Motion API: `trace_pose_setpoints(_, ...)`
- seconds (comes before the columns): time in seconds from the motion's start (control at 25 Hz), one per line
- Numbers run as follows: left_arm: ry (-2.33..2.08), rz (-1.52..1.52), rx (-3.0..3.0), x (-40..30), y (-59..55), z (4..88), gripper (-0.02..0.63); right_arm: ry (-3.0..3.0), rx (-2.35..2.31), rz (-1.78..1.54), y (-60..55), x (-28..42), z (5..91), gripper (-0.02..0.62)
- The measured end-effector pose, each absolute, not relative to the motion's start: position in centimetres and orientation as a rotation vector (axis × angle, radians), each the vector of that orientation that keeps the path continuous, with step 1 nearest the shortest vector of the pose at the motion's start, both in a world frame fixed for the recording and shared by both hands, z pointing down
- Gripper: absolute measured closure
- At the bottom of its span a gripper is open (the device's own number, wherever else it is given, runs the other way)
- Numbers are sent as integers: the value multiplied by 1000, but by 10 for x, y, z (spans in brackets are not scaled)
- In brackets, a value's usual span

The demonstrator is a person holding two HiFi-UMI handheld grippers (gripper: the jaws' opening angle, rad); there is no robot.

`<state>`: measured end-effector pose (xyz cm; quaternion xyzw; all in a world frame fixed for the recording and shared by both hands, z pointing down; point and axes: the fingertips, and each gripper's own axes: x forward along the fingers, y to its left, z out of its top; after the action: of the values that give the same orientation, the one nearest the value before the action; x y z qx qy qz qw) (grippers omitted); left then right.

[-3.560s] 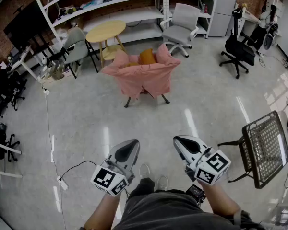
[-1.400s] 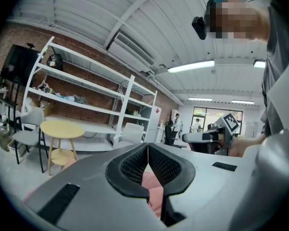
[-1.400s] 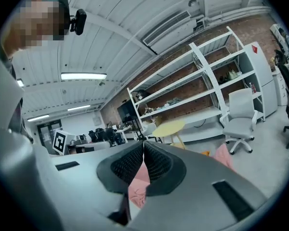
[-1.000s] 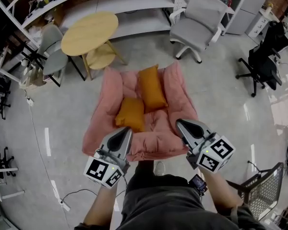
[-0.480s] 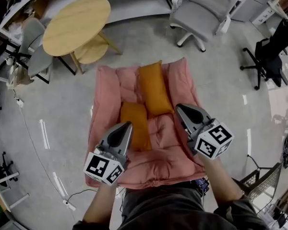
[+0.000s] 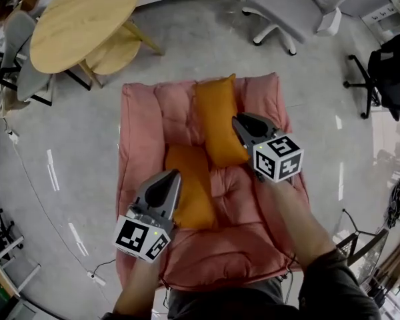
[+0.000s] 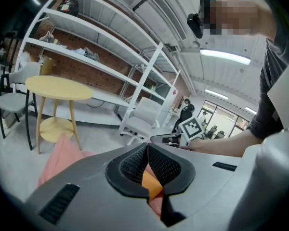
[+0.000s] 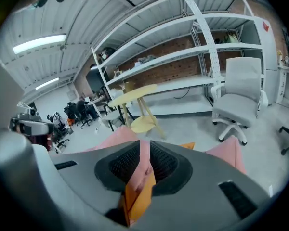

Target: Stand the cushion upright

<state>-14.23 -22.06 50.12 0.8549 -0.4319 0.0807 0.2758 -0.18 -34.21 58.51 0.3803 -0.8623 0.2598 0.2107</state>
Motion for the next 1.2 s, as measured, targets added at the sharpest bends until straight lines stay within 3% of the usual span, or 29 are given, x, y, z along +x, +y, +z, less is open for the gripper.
trace_pose_setpoints(0.04,-1158,225,2287,-144,-224,511,595,-2363,1050,723,-351,-5,606,564)
trace_pose_setpoints(0.12,-1151,236,2262,-148,-227,530,595,-2289,1046,737,-368,-10,648,439)
trace_pose_setpoints(0.24,-1134,239,2215,-154,-226,554,595,-2196,1066,741,-393,-11,699,435)
trace_pose_setpoints(0.56,-1120,264,2137,-176,-227,592,595,-1966,1074,806,-456,-10,795,351)
trace_pose_setpoints(0.72,-1121,249,2115,-186,-233,601,595,-1865,1013,798,-458,-10,835,352)
trace_pose_setpoints(0.84,-1115,244,2095,-189,-235,611,595,-1893,976,785,-459,-16,842,443)
trace_pose_setpoints(1.0,-1096,239,2094,-186,-234,612,595,-1989,975,761,-453,-25,819,511)
trace_pose_setpoints(1.2,-1079,239,2130,-175,-232,595,595,-2164,982,700,-443,-25,756,525)
